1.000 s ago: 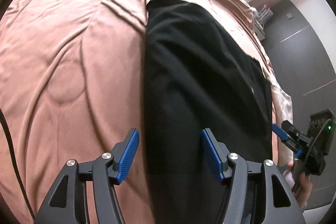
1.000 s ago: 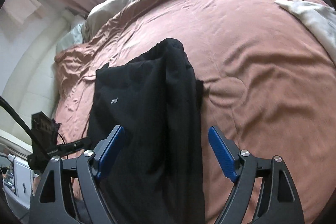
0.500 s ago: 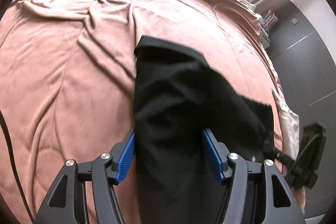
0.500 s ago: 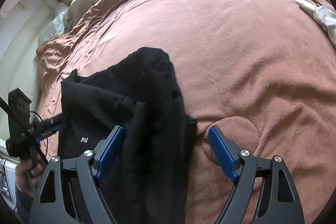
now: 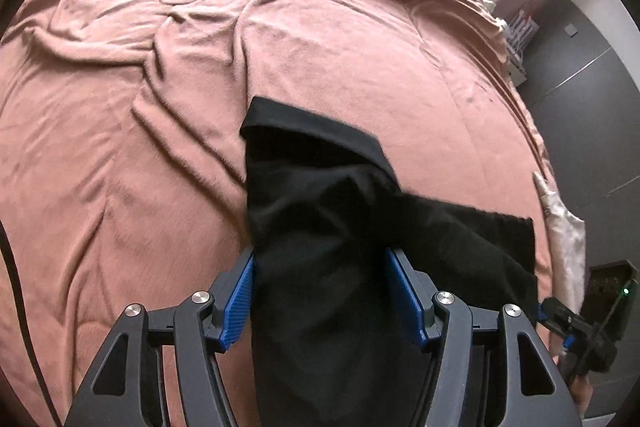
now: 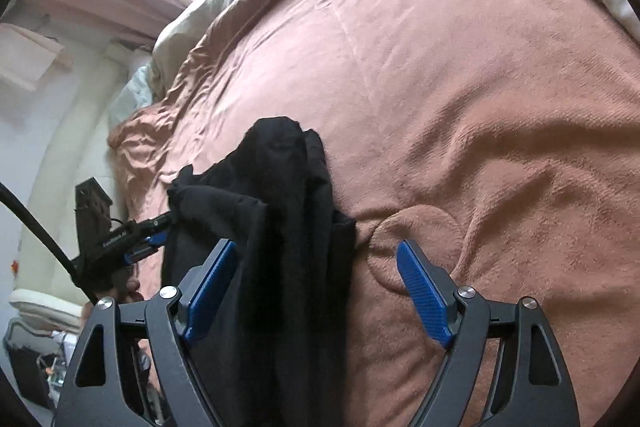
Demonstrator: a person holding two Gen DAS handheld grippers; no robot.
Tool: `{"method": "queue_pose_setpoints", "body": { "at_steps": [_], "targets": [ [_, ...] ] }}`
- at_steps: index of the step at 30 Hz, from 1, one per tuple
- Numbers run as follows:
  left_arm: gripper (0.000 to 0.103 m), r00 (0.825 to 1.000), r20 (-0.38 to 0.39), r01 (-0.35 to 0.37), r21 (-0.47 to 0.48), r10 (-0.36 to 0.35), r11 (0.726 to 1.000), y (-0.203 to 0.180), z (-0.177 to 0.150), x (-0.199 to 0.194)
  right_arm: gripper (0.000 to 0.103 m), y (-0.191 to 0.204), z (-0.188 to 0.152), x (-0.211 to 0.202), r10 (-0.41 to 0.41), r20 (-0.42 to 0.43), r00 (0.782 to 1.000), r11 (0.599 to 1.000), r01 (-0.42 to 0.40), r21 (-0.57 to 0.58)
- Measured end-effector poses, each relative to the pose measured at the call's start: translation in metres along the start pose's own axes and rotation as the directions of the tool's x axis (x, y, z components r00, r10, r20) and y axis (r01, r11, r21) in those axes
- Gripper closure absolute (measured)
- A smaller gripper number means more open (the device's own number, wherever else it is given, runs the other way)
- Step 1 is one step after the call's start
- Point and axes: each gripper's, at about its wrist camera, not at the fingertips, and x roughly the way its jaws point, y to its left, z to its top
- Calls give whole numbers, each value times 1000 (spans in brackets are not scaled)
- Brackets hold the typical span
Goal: Fold large clothes
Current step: 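Grasp the folded black shirt bundle with the left gripper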
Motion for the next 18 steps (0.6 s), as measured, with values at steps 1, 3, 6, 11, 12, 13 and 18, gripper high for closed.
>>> {"method": "queue_pose_setpoints", "body": {
  "at_steps": [1, 3, 6, 11, 12, 13, 18],
  "targets": [
    [40, 1000, -3, 9, -6, -9, 1000, 1, -2, -2, 22, -1, -1, 1, 19, -11, 1000, 1000, -19, 5],
    [40, 999, -7, 32, -17, -32, 999, 6, -11, -6, 22, -2, -2, 5, 49, -26, 998, 999, -49, 12],
    [40, 998, -15, 65, -32, -65, 997, 10, -25, -12, 22, -4, 5, 12, 74, -28, 997, 997, -74, -1],
    [40, 995, -28, 99, -34, -100, 994, 12, -46, -20, 22, -10, 27, 39, 97, -53, 994, 995, -99, -29],
    [40, 994, -30, 104, -32, -105, 994, 12, -49, -20, 22, -11, 30, 44, 91, -57, 994, 995, -93, -28],
    [40, 993, -31, 109, -30, -110, 994, 12, -51, -21, 22, -14, 32, 49, 87, -65, 994, 996, -88, -20],
    [40, 992, -29, 123, -18, -124, 992, 11, -59, -22, 22, -28, 32, 50, 119, -76, 990, 993, -117, 24]
  ]
}}
